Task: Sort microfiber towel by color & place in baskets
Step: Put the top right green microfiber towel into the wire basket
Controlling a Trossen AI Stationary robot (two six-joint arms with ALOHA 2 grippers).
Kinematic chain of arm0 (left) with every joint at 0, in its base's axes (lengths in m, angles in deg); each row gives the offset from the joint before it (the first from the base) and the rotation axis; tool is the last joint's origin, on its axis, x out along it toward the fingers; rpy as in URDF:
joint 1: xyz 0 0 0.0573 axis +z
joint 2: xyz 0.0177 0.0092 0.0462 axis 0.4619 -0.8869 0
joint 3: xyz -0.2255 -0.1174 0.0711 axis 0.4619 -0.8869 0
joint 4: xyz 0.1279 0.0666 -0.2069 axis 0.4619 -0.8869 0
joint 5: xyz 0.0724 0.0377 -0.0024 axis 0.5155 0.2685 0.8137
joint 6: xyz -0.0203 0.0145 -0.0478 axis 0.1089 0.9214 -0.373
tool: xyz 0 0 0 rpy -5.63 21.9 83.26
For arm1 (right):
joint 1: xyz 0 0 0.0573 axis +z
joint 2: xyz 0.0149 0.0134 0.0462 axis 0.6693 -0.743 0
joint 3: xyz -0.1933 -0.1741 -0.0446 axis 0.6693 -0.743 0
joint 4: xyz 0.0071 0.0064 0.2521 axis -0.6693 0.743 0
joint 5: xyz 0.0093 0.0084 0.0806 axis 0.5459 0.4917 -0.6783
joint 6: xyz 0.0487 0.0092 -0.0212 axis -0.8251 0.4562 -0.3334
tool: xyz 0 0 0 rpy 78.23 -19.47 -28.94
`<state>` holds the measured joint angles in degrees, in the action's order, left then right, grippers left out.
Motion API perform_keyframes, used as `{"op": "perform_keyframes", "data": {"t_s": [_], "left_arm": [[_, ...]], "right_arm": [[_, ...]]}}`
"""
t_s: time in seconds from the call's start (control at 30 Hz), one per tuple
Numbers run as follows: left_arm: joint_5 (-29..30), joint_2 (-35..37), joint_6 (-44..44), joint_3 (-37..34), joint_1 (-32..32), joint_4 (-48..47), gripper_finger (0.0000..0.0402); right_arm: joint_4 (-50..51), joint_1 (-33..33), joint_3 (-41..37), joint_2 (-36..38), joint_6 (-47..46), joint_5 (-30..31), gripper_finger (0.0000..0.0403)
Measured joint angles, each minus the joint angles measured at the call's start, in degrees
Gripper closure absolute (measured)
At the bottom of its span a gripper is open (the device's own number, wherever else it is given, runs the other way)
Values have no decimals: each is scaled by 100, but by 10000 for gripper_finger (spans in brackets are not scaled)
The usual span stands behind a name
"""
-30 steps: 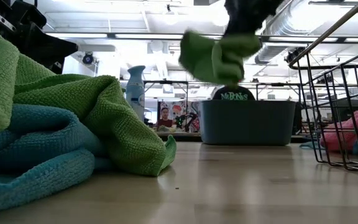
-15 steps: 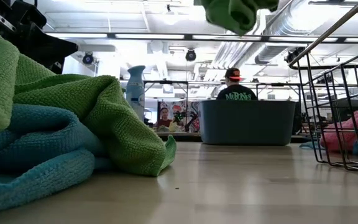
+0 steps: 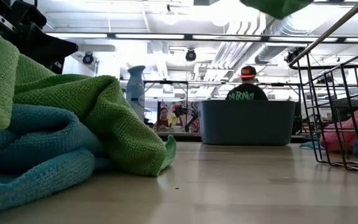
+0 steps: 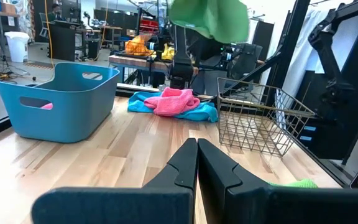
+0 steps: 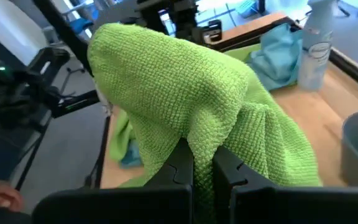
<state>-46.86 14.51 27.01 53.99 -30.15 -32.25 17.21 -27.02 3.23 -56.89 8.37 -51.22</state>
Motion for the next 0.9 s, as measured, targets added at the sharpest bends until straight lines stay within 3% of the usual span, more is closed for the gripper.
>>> {"op": "perform_keyframes", "data": {"t_s": [0.2, 0.37, 0.67, 0.8, 0.9], "left_arm": [[-1, 2, 0, -1, 2, 0, 401], [-1, 0, 0, -2, 0, -1, 401], [0, 0, 0, -2, 0, 0, 401], [0, 1, 0, -1, 2, -2, 401], [0, 1, 0, -2, 2, -1, 401]], "right_arm": [[-179, 1286, 0, -38, -733, 761, 402], [-542, 2336, 0, -538, -1486, 1202, 402], [-971, 3498, 2, -1409, -3631, 1380, 402], [-555, 3965, 146, -1598, -4572, 1368, 402], [504, 4317, 412, -1755, -5561, 1310, 402]]}}
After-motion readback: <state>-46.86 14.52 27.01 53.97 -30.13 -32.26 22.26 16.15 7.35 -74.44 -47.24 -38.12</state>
